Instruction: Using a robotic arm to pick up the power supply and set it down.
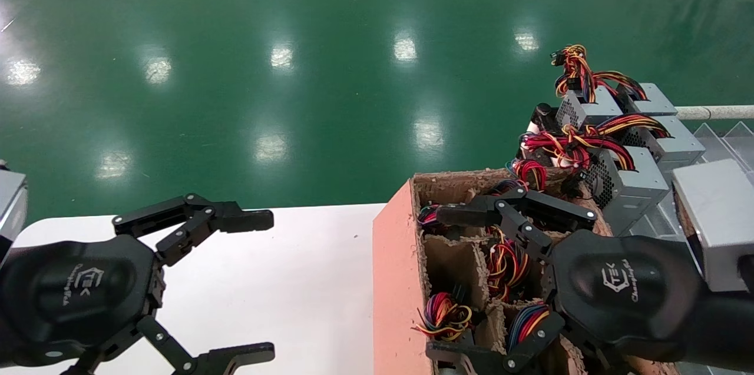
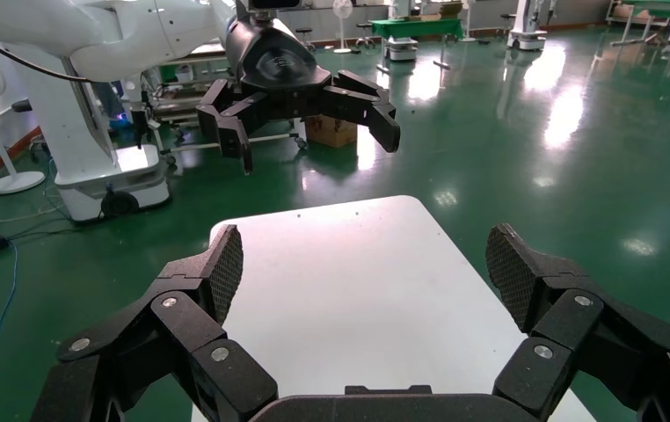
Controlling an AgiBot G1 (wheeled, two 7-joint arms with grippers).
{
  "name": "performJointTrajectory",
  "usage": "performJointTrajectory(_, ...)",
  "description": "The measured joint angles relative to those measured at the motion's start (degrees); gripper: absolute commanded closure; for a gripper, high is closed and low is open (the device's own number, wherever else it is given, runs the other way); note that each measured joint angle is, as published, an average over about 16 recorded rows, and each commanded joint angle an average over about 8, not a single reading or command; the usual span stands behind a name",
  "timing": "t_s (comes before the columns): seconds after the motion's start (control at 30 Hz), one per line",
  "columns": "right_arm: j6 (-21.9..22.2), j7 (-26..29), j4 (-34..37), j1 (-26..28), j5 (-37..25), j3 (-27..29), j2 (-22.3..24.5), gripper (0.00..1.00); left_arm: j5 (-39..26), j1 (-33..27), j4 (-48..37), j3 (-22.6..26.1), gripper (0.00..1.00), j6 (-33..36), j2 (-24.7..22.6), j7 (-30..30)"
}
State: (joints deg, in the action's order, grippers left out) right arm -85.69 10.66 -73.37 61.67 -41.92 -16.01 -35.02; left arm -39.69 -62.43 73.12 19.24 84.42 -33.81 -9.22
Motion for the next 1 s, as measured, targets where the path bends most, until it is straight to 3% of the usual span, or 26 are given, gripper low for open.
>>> performJointTrajectory(0.73,0.0,0.0,0.0,0.0,0.0,0.0,0.0,0.00,0.0,0.0,0.0,0.0,0.00,0.0,0.0,0.0)
performJointTrajectory(1.0,0.0,-0.1,0.0,0.0,-0.1,0.0,0.0,0.00,0.0,0.0,0.0,0.0,1.00,0.0,0.0,0.0)
